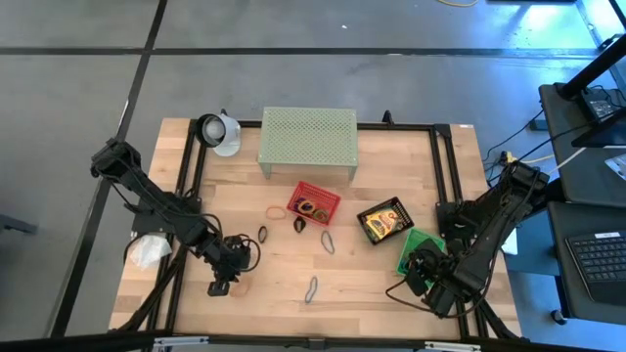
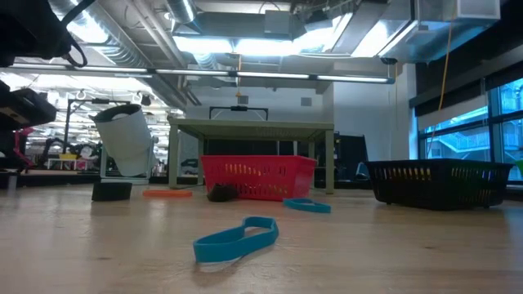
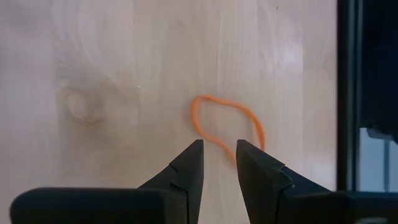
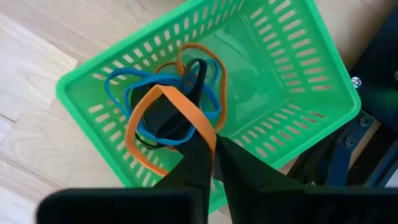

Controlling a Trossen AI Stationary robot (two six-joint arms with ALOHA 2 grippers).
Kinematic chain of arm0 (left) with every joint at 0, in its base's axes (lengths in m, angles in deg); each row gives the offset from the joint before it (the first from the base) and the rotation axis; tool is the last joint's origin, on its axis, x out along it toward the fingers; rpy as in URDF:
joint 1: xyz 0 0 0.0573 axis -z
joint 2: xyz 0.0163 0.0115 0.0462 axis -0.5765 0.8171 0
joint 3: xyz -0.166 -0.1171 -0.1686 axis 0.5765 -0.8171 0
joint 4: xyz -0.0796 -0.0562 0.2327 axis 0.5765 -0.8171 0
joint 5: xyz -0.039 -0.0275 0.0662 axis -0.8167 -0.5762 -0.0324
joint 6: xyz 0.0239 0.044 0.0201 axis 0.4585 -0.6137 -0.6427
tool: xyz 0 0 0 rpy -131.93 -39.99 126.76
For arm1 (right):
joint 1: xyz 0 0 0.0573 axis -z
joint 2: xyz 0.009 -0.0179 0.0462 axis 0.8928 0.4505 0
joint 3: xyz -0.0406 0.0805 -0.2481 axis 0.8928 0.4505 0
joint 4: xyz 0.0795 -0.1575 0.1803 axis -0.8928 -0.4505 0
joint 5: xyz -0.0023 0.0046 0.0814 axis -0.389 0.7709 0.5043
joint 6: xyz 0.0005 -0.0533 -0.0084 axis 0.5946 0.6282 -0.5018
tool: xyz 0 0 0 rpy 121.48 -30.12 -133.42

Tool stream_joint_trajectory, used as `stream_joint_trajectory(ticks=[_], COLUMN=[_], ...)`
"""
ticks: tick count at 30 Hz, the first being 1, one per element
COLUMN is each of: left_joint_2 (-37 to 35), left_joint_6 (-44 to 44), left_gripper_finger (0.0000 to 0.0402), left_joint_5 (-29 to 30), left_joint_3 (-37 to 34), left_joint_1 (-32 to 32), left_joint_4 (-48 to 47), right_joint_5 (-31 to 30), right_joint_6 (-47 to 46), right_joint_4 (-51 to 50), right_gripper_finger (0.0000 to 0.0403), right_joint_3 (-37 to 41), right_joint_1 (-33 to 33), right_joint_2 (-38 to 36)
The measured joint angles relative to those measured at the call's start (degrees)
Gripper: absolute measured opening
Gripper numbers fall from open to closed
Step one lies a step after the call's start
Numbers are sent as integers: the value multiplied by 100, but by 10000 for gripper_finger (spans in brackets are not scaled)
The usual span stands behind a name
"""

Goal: Pick & Place Office Desk Supplies
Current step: Put the orange rubber band into the green bin

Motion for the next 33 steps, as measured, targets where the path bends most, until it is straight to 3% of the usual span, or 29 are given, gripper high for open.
stream_joint_trajectory(ticks=[10,14,23,29,33], left_joint_2=[0,0,0,0,0], left_joint_6=[15,-105,-280,-634,-834], left_gripper_finger=[88,88,88,88,88], left_joint_5=[-76,76,172,121,211], left_joint_3=[0,0,62,480,540], left_joint_1=[0,0,-87,-344,-422], left_joint_4=[-2,-3,-92,-371,-360], right_joint_5=[-92,-107,-151,-95,-320], right_joint_6=[53,-47,-12,386,62], right_joint_4=[-20,-58,-720,-83,455], right_gripper_finger=[170,204,189,167,158], right_joint_3=[0,0,-269,-173,59], right_joint_1=[-4,-4,-7,-4,-51], right_joint_2=[0,0,-11,-31,21])
